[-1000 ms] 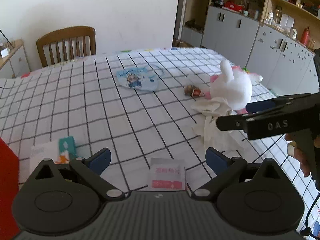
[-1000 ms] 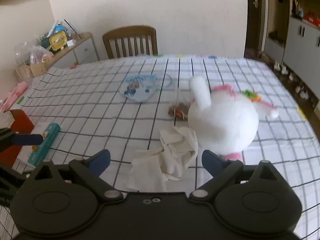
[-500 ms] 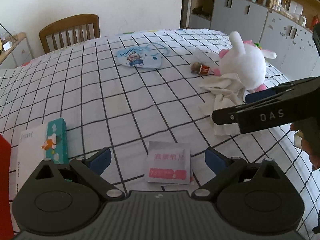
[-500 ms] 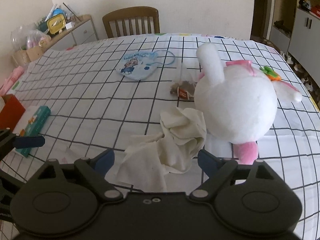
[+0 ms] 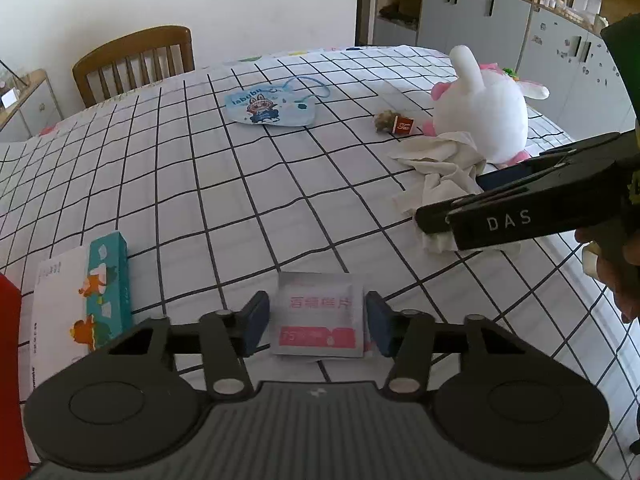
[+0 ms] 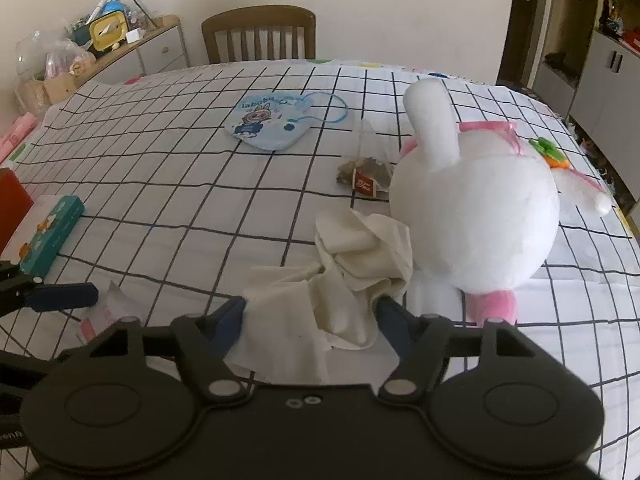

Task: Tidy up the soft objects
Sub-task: 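Close the left gripper on the wipe packet while the right gripper grasps the cream cloth, then carry the wipe packet and cream cloth over the tin box with both tools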

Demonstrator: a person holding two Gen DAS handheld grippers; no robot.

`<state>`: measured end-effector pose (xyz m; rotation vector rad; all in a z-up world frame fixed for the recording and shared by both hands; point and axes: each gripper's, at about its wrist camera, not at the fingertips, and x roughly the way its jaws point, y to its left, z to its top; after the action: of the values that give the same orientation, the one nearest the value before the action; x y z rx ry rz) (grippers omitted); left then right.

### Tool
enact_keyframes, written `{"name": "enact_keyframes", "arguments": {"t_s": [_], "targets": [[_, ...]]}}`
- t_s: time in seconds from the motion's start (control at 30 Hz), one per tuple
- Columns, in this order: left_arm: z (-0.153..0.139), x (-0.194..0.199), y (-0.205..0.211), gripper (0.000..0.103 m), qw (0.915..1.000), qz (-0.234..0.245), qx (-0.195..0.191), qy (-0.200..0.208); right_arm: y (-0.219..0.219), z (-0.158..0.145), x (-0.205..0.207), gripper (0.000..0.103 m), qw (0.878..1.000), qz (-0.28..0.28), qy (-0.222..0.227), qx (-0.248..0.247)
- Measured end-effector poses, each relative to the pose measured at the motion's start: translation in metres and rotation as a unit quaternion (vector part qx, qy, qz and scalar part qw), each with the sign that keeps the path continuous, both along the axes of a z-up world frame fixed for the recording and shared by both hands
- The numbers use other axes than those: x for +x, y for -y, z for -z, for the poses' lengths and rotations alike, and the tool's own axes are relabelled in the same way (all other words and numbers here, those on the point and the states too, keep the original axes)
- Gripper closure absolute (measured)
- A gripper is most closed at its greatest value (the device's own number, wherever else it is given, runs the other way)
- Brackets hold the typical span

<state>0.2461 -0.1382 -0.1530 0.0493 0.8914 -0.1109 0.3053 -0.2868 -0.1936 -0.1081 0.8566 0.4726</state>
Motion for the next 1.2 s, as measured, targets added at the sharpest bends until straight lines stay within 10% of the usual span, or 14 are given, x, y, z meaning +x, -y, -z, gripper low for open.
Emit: {"name": "enact_keyframes", "arguments": {"t_s": [0.37, 1.2], "targets": [[-0.001, -0.002, -0.007, 0.061, 0.9999, -0.005, -0.012, 0.003, 0.000, -0.007, -0.009, 0.087, 0.999, 0.000, 0.031, -0.018], [-0.051, -0.026, -0.058, 0.066, 0.9953, -0.070, -0.056, 0.035, -0.005, -0.082, -0.070, 0.092, 0.992, -0.095, 0.061, 0.047]]}}
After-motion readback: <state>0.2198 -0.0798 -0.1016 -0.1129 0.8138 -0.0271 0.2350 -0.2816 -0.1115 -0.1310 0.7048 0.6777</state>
